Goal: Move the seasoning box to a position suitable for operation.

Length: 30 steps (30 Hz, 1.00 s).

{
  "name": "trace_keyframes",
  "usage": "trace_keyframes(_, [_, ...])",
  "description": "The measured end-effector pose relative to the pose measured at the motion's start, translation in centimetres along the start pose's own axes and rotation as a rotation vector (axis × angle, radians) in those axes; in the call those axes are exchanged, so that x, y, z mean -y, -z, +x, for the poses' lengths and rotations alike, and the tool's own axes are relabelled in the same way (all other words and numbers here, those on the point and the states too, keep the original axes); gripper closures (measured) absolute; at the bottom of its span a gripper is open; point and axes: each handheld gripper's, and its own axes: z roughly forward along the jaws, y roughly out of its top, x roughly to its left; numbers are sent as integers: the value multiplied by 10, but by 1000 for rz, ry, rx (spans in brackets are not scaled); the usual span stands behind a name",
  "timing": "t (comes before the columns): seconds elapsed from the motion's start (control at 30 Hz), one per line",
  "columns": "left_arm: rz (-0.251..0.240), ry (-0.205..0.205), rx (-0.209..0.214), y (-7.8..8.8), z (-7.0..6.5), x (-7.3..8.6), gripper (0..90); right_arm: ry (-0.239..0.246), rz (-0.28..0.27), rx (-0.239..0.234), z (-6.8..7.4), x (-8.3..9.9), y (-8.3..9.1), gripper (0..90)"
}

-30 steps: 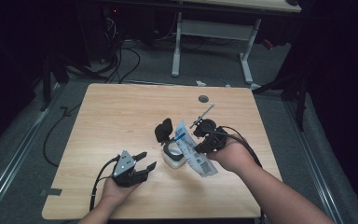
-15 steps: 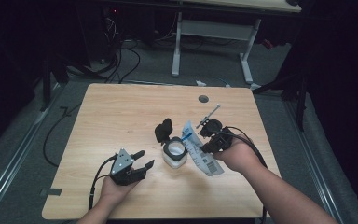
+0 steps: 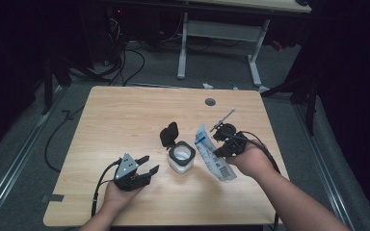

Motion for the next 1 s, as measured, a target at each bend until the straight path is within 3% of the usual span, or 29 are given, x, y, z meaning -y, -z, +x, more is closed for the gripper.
trace_keyframes(0.43, [5, 4, -10, 0, 2, 1, 458, -25, -2, 34, -15, 8, -5, 891])
trace_keyframes(0.5, [6, 5, -9, 0, 3, 1, 457, -56, -3, 42, -21, 11, -6, 891])
trace_keyframes(1.0, [10, 16, -29, 1, 9, 2, 454, -111, -7, 90, -47, 26, -8, 891])
